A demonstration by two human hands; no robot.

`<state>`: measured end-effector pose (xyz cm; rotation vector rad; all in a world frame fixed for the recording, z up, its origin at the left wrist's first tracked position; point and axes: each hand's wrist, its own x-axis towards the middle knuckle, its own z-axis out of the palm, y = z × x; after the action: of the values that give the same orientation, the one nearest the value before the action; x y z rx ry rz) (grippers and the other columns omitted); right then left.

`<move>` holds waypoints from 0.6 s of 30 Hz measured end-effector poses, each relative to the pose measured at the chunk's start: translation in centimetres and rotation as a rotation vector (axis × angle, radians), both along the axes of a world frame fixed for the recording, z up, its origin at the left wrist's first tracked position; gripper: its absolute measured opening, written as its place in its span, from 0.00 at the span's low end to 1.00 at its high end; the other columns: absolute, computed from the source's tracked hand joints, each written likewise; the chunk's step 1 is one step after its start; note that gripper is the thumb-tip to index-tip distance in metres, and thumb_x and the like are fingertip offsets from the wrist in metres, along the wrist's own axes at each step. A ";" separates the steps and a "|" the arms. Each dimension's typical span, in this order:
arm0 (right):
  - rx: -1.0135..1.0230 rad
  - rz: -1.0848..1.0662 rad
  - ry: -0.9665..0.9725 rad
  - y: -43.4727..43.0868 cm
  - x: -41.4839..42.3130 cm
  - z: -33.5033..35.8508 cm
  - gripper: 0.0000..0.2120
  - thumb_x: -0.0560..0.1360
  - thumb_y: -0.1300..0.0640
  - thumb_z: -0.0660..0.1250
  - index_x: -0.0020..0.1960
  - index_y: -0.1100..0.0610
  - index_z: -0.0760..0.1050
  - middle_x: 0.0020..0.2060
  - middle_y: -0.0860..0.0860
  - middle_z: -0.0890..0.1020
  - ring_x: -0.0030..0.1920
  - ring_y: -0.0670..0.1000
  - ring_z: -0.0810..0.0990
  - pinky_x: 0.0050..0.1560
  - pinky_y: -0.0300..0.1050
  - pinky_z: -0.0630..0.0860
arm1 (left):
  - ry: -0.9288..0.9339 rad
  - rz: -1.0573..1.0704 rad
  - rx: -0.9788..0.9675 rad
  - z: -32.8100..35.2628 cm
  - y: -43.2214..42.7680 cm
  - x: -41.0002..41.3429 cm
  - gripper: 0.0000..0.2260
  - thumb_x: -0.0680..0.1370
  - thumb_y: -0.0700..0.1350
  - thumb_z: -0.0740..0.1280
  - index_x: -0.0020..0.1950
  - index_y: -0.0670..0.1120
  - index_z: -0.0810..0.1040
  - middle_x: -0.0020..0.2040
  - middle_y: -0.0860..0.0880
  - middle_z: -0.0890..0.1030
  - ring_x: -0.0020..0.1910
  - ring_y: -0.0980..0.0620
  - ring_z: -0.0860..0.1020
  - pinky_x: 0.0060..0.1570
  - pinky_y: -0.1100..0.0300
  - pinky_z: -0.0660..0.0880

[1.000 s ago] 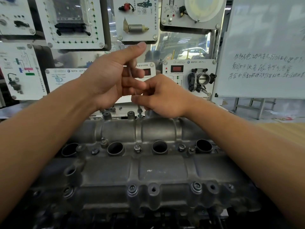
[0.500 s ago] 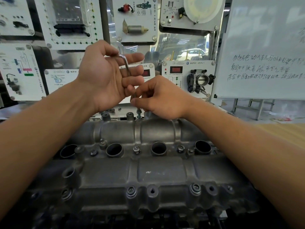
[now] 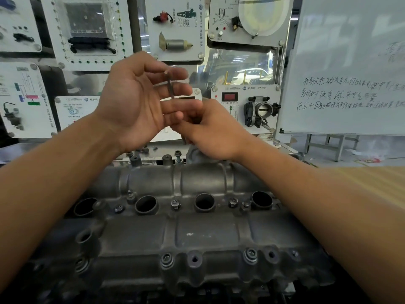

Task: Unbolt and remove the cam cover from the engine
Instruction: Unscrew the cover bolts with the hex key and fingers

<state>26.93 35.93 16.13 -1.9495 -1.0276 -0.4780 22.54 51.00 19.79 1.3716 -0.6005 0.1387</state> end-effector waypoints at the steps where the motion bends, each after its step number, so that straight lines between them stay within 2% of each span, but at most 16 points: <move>1: 0.017 -0.005 -0.029 -0.1 -0.1 0.1 0.19 0.80 0.58 0.66 0.38 0.73 0.73 0.29 0.65 0.73 0.30 0.52 0.68 0.34 0.50 0.69 | -0.008 0.006 -0.011 0.2 0.1 0.1 0.13 0.78 0.47 0.57 0.46 0.44 0.80 0.40 0.47 0.82 0.40 0.46 0.84 0.34 0.61 0.74; 4: -0.012 -0.042 -0.071 -1.1 -0.2 0.9 0.19 0.80 0.58 0.66 0.35 0.70 0.73 0.27 0.59 0.72 0.28 0.50 0.67 0.32 0.44 0.64 | -0.026 0.052 0.027 0.4 -0.8 0.1 0.10 0.81 0.47 0.60 0.47 0.45 0.78 0.39 0.48 0.83 0.37 0.48 0.84 0.32 0.62 0.74; 8: -0.096 -0.097 -0.054 -3.7 -0.4 2.4 0.13 0.75 0.65 0.66 0.32 0.62 0.73 0.28 0.57 0.77 0.30 0.48 0.72 0.33 0.42 0.69 | -0.012 0.030 0.139 1.6 -3.2 0.3 0.14 0.81 0.51 0.61 0.48 0.44 0.80 0.41 0.46 0.84 0.36 0.48 0.84 0.29 0.62 0.76; 11: -0.077 -0.087 -0.043 -5.5 -0.4 3.7 0.16 0.75 0.66 0.65 0.30 0.56 0.71 0.24 0.44 0.75 0.27 0.41 0.72 0.32 0.33 0.68 | -0.018 -0.049 0.189 3.4 -4.7 0.7 0.18 0.81 0.56 0.61 0.53 0.43 0.80 0.45 0.44 0.85 0.37 0.46 0.84 0.30 0.61 0.76; 13: -0.078 -0.118 -0.046 -6.4 -0.3 3.5 0.16 0.76 0.66 0.65 0.30 0.56 0.72 0.25 0.46 0.76 0.28 0.41 0.73 0.33 0.35 0.69 | -0.012 -0.080 0.200 3.6 -5.7 1.3 0.21 0.82 0.59 0.57 0.55 0.43 0.79 0.46 0.44 0.84 0.36 0.46 0.84 0.28 0.61 0.75; 15: -0.076 -0.145 -0.037 -6.8 -0.2 2.3 0.14 0.78 0.65 0.63 0.33 0.62 0.74 0.30 0.55 0.79 0.32 0.48 0.75 0.37 0.45 0.72 | 0.016 -0.077 0.196 2.8 -6.4 2.1 0.25 0.83 0.61 0.52 0.57 0.43 0.79 0.46 0.44 0.84 0.35 0.47 0.83 0.27 0.61 0.73; 16: -0.069 -0.148 -0.017 -6.8 -0.1 1.6 0.14 0.79 0.64 0.62 0.34 0.62 0.74 0.31 0.57 0.79 0.32 0.49 0.75 0.37 0.46 0.72 | 0.032 -0.072 0.191 2.2 -6.6 2.5 0.27 0.84 0.61 0.50 0.58 0.42 0.79 0.46 0.44 0.84 0.34 0.47 0.83 0.27 0.61 0.73; 18: -0.105 -0.155 0.016 -6.6 0.3 0.4 0.16 0.81 0.62 0.61 0.35 0.58 0.73 0.31 0.54 0.79 0.30 0.45 0.74 0.35 0.42 0.72 | 0.047 -0.060 0.192 1.1 -6.4 3.3 0.27 0.85 0.60 0.48 0.57 0.43 0.79 0.47 0.45 0.84 0.32 0.48 0.82 0.27 0.62 0.73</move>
<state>27.25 29.29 16.51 -2.1332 -0.9114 -0.5023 25.88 44.57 20.86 1.5369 -0.6272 0.0005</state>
